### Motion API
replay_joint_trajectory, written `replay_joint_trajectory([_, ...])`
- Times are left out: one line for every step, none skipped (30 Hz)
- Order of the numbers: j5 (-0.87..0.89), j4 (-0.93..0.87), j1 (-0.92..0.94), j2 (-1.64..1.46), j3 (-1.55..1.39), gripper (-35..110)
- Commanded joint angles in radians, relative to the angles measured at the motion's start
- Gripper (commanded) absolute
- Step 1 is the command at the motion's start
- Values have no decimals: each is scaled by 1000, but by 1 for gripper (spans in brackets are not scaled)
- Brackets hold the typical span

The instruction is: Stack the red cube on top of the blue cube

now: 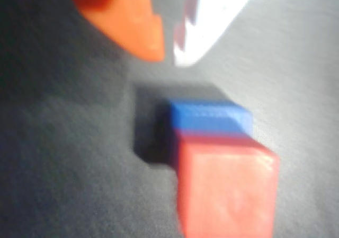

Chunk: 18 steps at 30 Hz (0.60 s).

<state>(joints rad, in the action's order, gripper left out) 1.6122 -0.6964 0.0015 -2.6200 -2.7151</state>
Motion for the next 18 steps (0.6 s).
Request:
replay_joint_trajectory([0, 11, 23, -196, -106, 0])
replay_joint_trajectory([3, -5, 23, -284, -158, 0])
replay_joint_trajectory([5, -37, 23, -391, -215, 0])
replay_joint_trajectory([14, -129, 28, -515, -239, 0])
replay_joint_trajectory([8, -186, 35, -563, -239, 0])
replay_joint_trajectory([0, -212, 41, -577, -235, 0])
replay_joint_trajectory([-2, -229, 41, -577, -229, 0])
replay_joint_trajectory([-2, -233, 41, -577, -232, 0])
replay_joint_trajectory([0, -241, 41, -577, -238, 0])
replay_joint_trajectory([-2, -262, 43, -577, -238, 0])
replay_joint_trajectory([0, -287, 43, -575, -238, 0])
replay_joint_trajectory([6, -311, 43, -577, -238, 0])
replay_joint_trajectory([15, -348, 43, -577, -238, 0])
replay_joint_trajectory([23, -390, 43, -577, -238, 0])
replay_joint_trajectory([32, -423, 43, -577, -238, 0])
replay_joint_trajectory([40, -454, 43, -577, -238, 0])
replay_joint_trajectory([40, -485, 43, -577, -238, 0])
replay_joint_trajectory([40, -515, 43, -577, -238, 0])
